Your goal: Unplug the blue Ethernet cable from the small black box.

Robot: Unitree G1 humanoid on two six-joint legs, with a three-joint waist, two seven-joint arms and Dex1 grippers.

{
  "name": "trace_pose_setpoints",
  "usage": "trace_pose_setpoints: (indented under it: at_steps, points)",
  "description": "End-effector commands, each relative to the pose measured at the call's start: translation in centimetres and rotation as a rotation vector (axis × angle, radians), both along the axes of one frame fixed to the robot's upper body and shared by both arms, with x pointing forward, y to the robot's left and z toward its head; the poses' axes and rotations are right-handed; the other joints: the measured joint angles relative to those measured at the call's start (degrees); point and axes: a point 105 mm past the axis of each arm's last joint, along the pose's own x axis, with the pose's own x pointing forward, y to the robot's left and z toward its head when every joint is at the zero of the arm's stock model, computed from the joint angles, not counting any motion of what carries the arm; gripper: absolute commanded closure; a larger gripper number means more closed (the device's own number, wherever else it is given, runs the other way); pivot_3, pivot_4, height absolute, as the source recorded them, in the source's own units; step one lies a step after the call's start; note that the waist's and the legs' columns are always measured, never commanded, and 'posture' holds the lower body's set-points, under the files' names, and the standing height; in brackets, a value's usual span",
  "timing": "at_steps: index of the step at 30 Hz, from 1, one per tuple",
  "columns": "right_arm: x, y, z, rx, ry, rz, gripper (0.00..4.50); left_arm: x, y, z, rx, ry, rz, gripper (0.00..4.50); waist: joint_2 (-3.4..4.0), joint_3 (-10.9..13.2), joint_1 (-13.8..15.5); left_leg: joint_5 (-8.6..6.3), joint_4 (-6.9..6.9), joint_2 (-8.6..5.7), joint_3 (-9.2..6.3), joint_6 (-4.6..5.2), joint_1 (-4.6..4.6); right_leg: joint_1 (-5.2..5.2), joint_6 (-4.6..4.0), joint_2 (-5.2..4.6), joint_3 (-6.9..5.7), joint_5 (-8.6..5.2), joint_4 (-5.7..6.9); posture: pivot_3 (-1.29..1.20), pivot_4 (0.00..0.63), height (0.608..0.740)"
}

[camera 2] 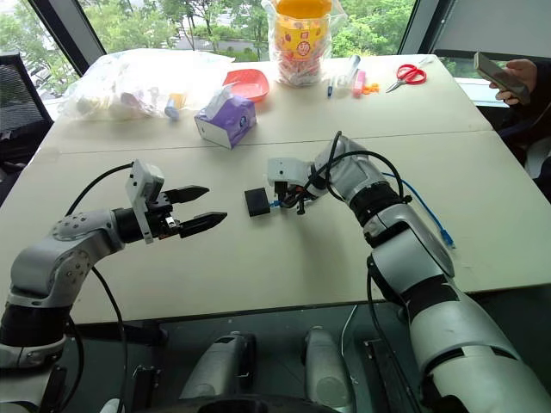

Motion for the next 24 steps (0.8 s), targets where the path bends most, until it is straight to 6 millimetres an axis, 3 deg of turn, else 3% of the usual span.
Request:
trace_pose_setpoints:
  at_steps: [1, 5, 8, 13, 24]
  points:
    - [0.1, -0.9, 4.0, 0.059, -0.226, 0.024, 4.47, 0.6, -0.1, 0.7, -0.036, -0.005, -0.008, 0.0, 0.0, 0.0, 0.16, 0.0, 0.01, -0.01, 0.02, 0.0, 0.0, 0.01, -0.01, -0.01, 0.02, 0.0, -0.01, 0.0, 0.15, 0.74]
    - [-1.7, -3.4, 6.3, 0.004, -0.571, 0.038, 4.47, 2.3, -0.2, 1.0, -0.103, 0.056, -0.02, 0.0, -0.01, 0.0, 1.17, 0.0, 0.02, -0.04, 0.05, 0.0, -0.02, 0.01, 0.02, 0.03, -0.01, -0.01, -0.07, 0.0, 0.15, 0.74]
    - [-3.5, -2.5, 6.1, -0.001, -0.732, 0.069, 4.47, 2.7, -1.1, 2.0, -0.164, 0.085, -0.068, 0.0, -0.02, -0.01, 1.0, 0.0, 0.01, -0.06, 0.11, 0.01, -0.02, 0.01, -0.01, 0.04, 0.01, -0.03, -0.06, 0.0, 0.15, 0.74]
    - [-7.0, 0.2, 7.8, 0.174, -0.826, 0.097, 4.47, 2.6, -2.8, 2.9, -0.229, 0.123, -0.139, 0.0, -0.02, -0.01, 0.72, 0.01, 0.03, 0.01, 0.2, 0.02, 0.01, -0.01, 0.03, 0.1, 0.1, 0.0, -0.04, 0.0, 0.15, 0.74]
    - [-8.5, 1.1, 9.1, 0.255, -0.851, 0.089, 4.47, 2.4, -3.6, 3.8, -0.267, 0.135, -0.189, 0.0, -0.05, -0.02, 1.23, 0.01, 0.13, 0.04, 0.09, 0.02, 0.01, 0.14, -0.17, 0.03, 0.07, -0.12, -0.12, 0.0, 0.15, 0.74]
